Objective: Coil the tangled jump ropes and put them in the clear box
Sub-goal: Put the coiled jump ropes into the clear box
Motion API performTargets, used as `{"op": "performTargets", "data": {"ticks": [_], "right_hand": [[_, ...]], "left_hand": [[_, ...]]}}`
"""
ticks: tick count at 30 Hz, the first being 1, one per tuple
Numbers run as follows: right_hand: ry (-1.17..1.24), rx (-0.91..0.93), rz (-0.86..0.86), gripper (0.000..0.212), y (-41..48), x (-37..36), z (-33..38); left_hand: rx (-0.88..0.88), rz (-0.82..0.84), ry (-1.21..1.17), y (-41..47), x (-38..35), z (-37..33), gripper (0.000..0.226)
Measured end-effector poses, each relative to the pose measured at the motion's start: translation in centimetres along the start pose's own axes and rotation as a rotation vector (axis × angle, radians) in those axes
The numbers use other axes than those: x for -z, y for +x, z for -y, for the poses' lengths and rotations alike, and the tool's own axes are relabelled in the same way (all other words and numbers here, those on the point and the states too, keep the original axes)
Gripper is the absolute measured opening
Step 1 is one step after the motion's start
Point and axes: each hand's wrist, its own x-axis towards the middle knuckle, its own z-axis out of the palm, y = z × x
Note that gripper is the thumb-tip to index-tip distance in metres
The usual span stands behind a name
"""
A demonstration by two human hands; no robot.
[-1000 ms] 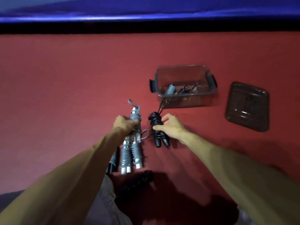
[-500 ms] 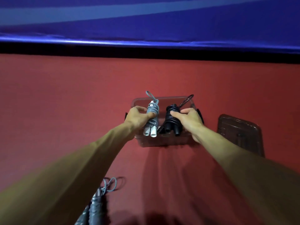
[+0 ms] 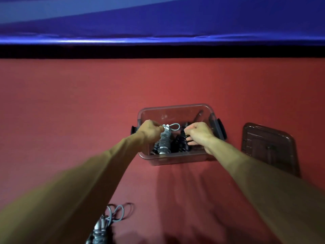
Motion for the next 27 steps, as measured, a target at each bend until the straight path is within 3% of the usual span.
{"op": "performTargets", "data": {"ticks": [5, 8, 13, 20, 23, 27], "right_hand": [[-0.069, 0.069, 0.063, 0.015, -3.3, 0.0, 1.3], [-0.087, 0.098, 0.121, 0.013, -6.5, -1.0, 1.8], [-0.123, 0.103, 0.237, 0.013, -12.9, -4.6, 1.7], [-0.269, 0.076, 0.394, 0.011, -21.1, -11.2, -0.5], [-0.363, 0.045, 0.442, 0.022, -22.2, -14.8, -2.4], [-0.489, 0.037, 0.473, 0.022, -23.4, -19.5, -4.8]], "left_hand": [[-0.064, -0.12, -0.089, -3.2, 2.5, 0.4, 0.013], [-0.062, -0.128, -0.153, -6.7, 3.9, 1.8, 0.023], [-0.031, -0.119, -0.036, -13.2, 6.2, 6.3, 0.026], [0.163, -0.115, 0.11, -20.0, 8.0, 15.2, 0.029], [0.244, -0.182, 0.233, -21.7, 8.4, 19.5, 0.033], [0.369, -0.271, 0.208, -22.7, 7.9, 23.9, 0.028]]}}
